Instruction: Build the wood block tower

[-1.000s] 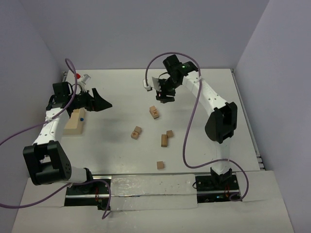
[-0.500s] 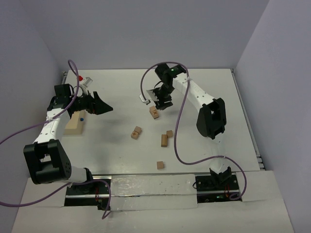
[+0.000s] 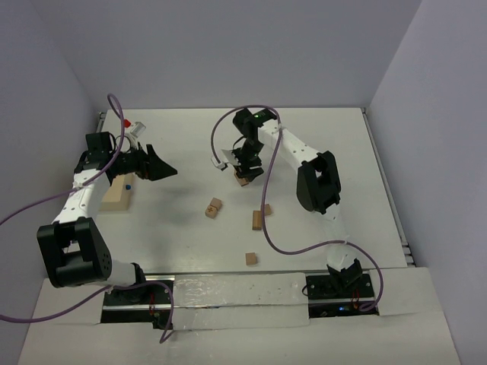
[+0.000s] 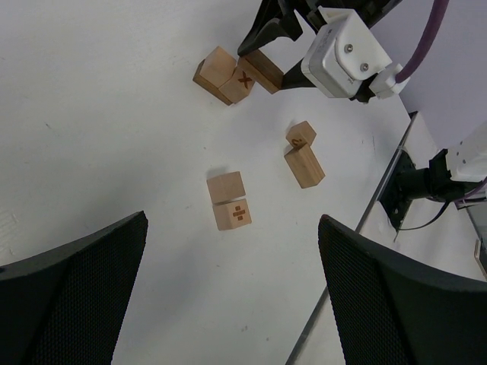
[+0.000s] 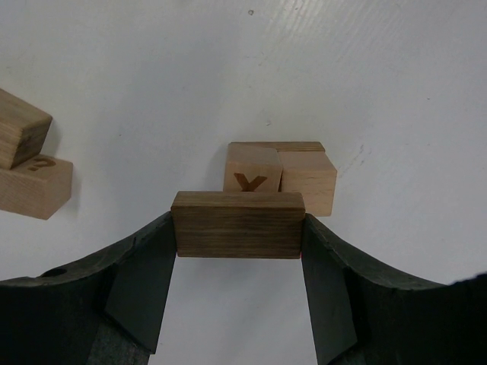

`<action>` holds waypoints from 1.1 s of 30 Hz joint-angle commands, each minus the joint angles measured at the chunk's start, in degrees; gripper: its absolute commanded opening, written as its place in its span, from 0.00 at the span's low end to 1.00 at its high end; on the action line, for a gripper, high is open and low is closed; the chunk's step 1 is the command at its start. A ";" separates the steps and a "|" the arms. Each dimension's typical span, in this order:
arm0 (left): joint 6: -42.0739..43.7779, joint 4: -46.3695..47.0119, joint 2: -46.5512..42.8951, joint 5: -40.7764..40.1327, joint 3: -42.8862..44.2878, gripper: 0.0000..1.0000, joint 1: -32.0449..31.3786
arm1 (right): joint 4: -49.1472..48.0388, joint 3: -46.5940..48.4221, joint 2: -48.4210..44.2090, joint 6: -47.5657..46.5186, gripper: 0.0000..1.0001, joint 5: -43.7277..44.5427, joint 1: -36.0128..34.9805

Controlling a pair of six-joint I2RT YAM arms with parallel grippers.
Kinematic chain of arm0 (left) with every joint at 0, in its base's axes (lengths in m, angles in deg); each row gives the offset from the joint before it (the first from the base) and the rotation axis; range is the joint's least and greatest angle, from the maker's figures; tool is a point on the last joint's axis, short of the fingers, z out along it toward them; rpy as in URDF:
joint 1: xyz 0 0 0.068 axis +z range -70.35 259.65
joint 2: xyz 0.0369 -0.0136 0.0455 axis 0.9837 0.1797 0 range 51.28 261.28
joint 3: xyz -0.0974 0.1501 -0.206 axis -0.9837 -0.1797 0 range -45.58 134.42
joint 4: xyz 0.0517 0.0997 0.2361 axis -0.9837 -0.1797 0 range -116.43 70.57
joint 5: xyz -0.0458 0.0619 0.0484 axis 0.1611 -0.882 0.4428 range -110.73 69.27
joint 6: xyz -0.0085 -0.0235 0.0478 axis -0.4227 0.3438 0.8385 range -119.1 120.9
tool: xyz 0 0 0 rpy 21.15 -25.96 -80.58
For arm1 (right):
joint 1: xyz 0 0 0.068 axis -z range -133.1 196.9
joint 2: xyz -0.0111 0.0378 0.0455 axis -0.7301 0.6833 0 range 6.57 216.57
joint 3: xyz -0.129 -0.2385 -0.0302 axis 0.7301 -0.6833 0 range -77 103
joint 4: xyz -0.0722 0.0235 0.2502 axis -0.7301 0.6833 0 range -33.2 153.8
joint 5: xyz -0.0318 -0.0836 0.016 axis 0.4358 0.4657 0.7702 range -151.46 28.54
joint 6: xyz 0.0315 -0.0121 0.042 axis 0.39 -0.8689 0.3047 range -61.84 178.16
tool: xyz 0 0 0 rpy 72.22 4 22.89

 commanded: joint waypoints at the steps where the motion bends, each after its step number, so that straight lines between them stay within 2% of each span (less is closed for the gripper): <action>1: 2.27 -0.39 0.65 2.77 0.83 0.99 0.45 | 0.60 4.15 0.70 1.20 0.25 0.08 -0.33; 33: 2.94 -0.65 1.40 3.28 0.56 0.99 0.48 | -3.59 6.36 3.59 4.73 0.39 2.37 -1.18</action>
